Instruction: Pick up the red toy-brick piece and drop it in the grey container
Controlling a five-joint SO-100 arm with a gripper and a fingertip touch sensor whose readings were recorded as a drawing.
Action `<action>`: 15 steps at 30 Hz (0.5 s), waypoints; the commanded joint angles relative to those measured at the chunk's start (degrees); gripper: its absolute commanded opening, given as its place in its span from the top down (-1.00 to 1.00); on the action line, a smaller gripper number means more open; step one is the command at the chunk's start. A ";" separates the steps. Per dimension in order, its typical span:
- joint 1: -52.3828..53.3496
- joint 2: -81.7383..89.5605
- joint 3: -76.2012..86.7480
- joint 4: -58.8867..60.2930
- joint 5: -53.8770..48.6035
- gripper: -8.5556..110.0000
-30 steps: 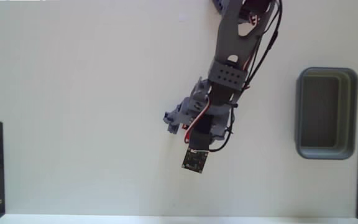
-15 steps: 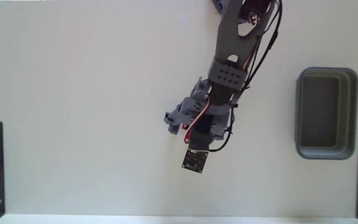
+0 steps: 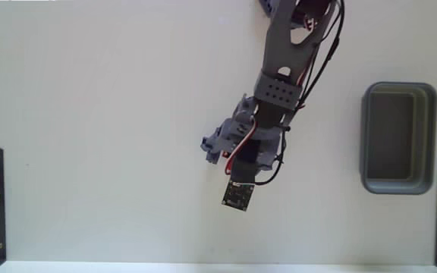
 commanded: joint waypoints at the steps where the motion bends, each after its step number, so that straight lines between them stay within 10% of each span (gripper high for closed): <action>1: 0.64 1.84 0.38 -0.83 0.26 -0.48; 15: 0.64 1.84 0.38 -0.83 0.26 -0.41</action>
